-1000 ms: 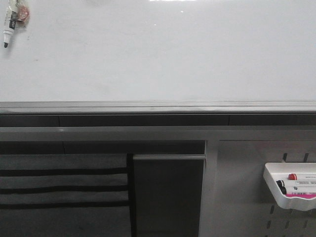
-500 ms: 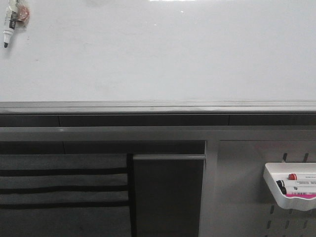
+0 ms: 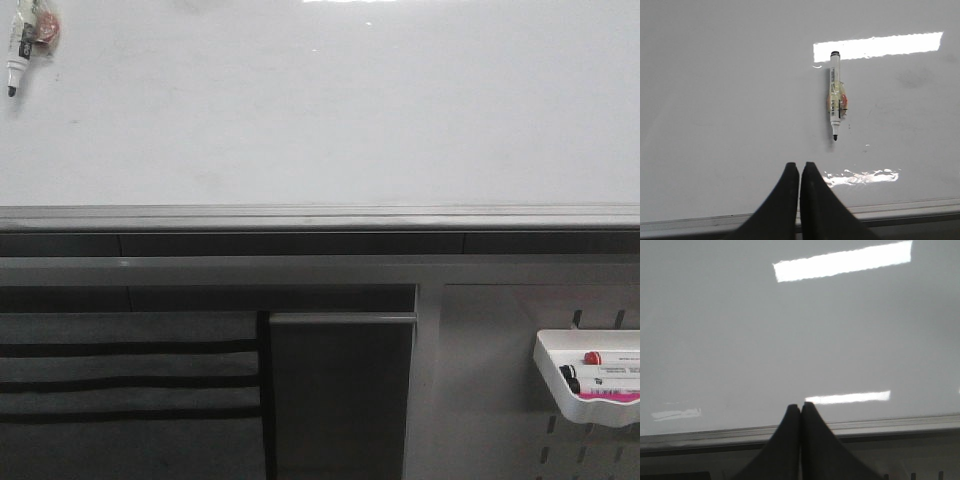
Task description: Write number 3 on whiteboard
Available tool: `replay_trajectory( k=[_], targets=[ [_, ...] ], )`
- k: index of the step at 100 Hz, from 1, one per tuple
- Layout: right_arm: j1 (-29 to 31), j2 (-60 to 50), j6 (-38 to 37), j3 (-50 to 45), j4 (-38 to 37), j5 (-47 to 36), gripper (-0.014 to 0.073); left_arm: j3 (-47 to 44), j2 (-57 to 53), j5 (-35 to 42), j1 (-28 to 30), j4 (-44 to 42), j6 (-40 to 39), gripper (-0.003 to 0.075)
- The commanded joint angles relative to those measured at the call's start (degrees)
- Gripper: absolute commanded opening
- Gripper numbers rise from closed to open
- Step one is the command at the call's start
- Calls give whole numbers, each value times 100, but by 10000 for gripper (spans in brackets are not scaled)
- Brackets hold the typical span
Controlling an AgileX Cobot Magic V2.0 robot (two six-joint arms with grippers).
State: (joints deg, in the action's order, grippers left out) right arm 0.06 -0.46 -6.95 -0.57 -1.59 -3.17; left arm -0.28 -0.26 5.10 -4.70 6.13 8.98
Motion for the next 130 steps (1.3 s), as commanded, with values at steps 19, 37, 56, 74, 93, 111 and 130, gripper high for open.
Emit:
replay_trajectory(
  k=[19,37,56,74,93,111,130],
  targets=[
    [17,-62,17,-157,-62,-456,-69,-38,-160,403,8,43,-40,-20],
    [17,-62,17,-157,-62,-468,-69,-38,-160,403,8,43,-40,-20],
    [17,-62,17,-157,-62,-935,-69,-38,-160,403,8,43,-40,-20],
    [17,-35,17,109,227,-296,-69,-38,-160,764,8,43,-40,-20],
    [17,43,17,1084,368,1034,-69,339,-136,1078,8,786,-40,-20],
    [17,725,167,2059,368,1871,-69,1260,263,-98,8,802,-40,-20],
    [17,1820,695,2945,368,2572,-69,2303,1116,-1193,8,487,-40,-20]
  ],
)
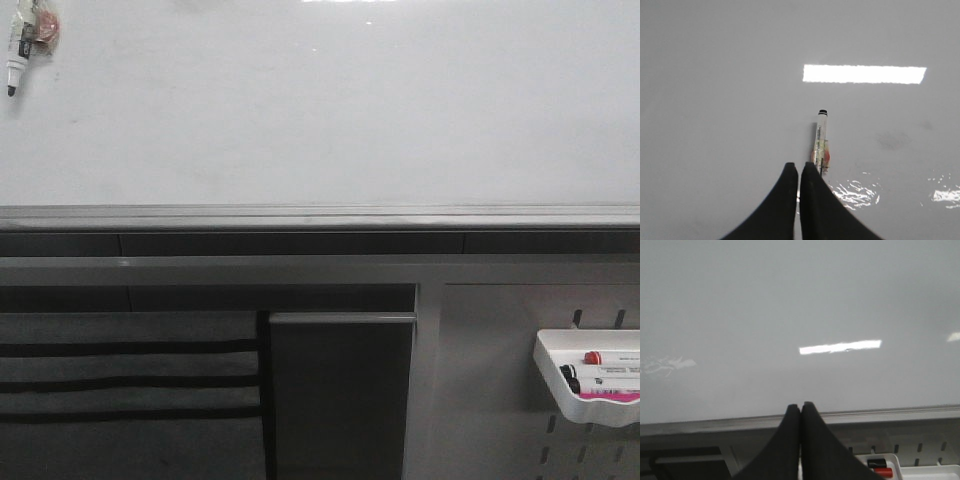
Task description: Write number 3 on whiteboard
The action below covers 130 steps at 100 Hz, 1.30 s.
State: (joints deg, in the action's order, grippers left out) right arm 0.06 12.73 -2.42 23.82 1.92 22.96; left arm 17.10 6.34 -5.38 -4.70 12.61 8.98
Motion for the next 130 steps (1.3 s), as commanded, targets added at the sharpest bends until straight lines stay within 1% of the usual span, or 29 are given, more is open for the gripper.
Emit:
replay_trajectory(
  k=[1,9,16,25,50,77,82,86,90,95,98,100,101,102,105,106,112,115,119,130],
  targets=[
    [17,585,284,564,18,-16,-69,603,492,-198,8,-191,-40,-20],
    [17,1028,396,866,18,354,-69,1032,940,-827,8,-470,-30,-20],
    [17,1409,532,1102,18,674,-69,1322,1290,-1285,8,-541,-30,-20],
    [17,1855,579,1287,18,1090,-69,1485,1645,-1528,8,-541,-30,-20],
    [17,2500,579,1296,18,1167,-69,1487,2170,-1337,8,-517,-30,-20],
    [17,2851,579,1296,175,1059,-69,1475,2451,-1249,8,-480,-30,-20],
    [17,2859,579,1296,243,1059,-59,1475,2517,-1261,8,-471,-30,-20],
    [17,2859,579,1296,293,1059,-33,1475,2574,-1261,8,-471,-30,-15],
    [7,2859,579,1296,298,1059,12,1475,2623,-1251,8,-471,-30,13],
    [-16,2859,579,1296,315,1059,87,1475,2719,-1239,8,-471,-30,80],
    [-31,2859,579,1311,322,1071,137,1475,2768,-1225,8,-456,-30,148],
    [-46,2859,579,1310,345,1071,176,1475,2805,-1211,8,-445,-30,179],
    [-57,2859,579,1310,346,1071,202,1475,2817,-1211,8,-444,-30,211],
    [-61,2859,579,1322,370,1071,215,1475,2840,-1192,8,-444,-30,228],
    [-84,2859,579,1334,398,1071,261,1475,2889,-1169,8,-413,-30,311],
    [-85,2859,579,1332,412,1071,281,1475,2901,-1168,8,-399,-30,327],
    [-107,2859,607,1388,586,1071,337,1498,3016,-1169,8,-305,-30,447],
    [-121,2859,686,1421,699,1079,347,1512,3074,-1187,8,-263,-30,477],
    [-137,2859,846,1481,941,1093,346,1586,3181,-1269,8,-216,-30,496],
    [-320,2957,1732,1633,1968,1136,347,1819,3522,-1452,8,-186,-19,494]
  ],
)
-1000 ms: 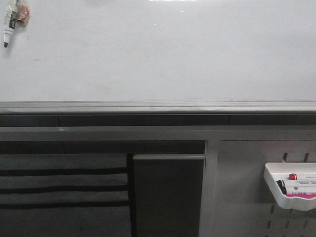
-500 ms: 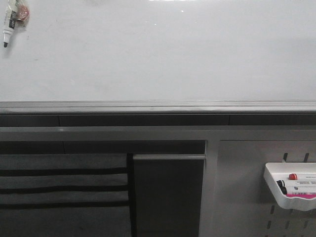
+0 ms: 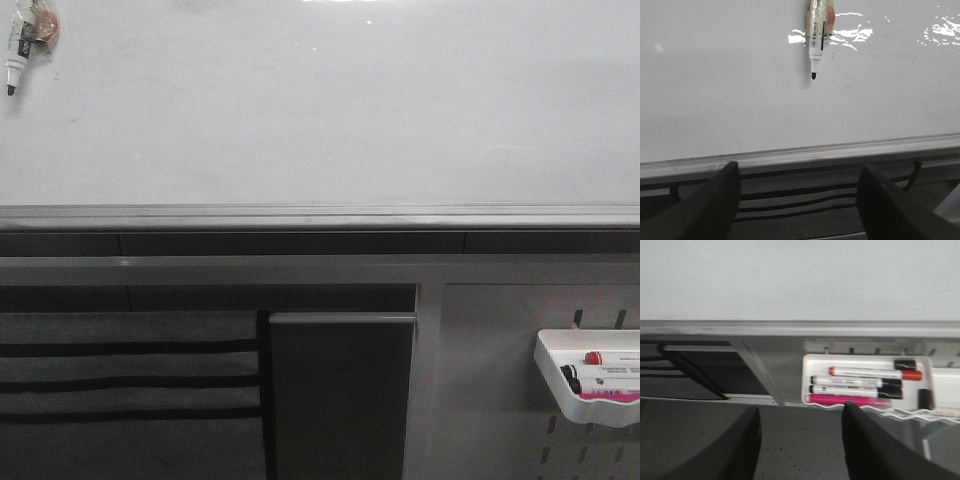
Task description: Write number 3 on whiteboard
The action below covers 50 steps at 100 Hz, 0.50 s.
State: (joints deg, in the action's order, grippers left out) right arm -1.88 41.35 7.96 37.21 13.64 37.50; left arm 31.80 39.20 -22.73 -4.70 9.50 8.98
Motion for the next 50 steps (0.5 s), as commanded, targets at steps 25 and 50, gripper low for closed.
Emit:
replay_trajectory(
  k=[25,50],
  targets=[
    [-989,564,1631,568,1960,-215,347,900,1096,283,-455,194,123,494],
    [-2101,1091,1640,772,1983,-575,346,1345,2068,899,-747,178,147,494]
  ],
)
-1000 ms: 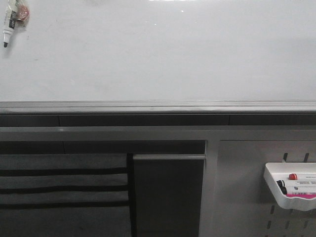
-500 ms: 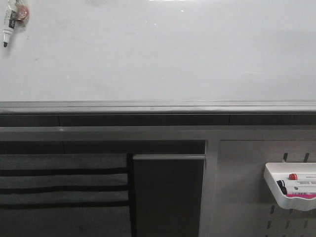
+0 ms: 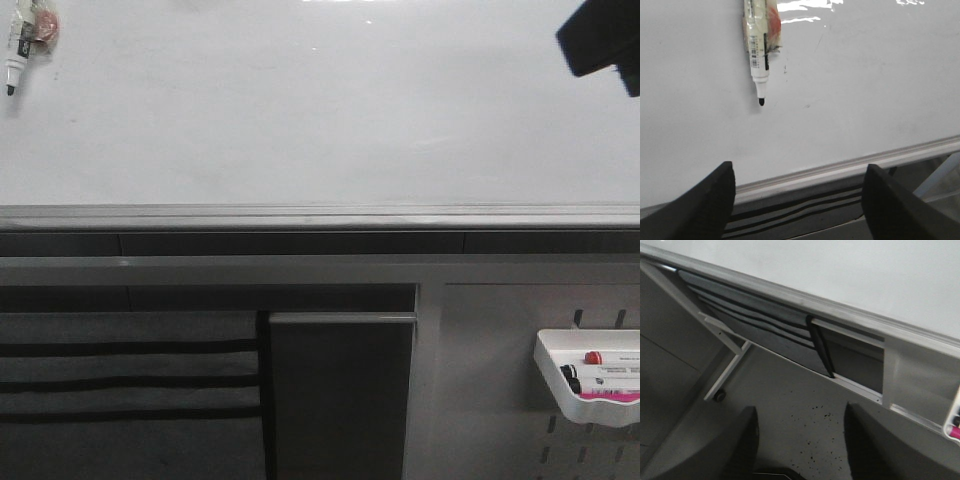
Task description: Write number 3 on whiteboard
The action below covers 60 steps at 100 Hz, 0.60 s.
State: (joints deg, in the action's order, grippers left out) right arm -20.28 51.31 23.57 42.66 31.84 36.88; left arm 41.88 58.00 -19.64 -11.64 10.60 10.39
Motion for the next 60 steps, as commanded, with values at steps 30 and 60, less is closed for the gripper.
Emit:
replay_trajectory(
  k=[30,60],
  targets=[
    [-662,261,79,226,163,-823,347,1074,1144,919,50,-459,6,494],
    [-662,261,79,226,163,-830,347,1731,2047,936,216,-438,11,494]
  ],
)
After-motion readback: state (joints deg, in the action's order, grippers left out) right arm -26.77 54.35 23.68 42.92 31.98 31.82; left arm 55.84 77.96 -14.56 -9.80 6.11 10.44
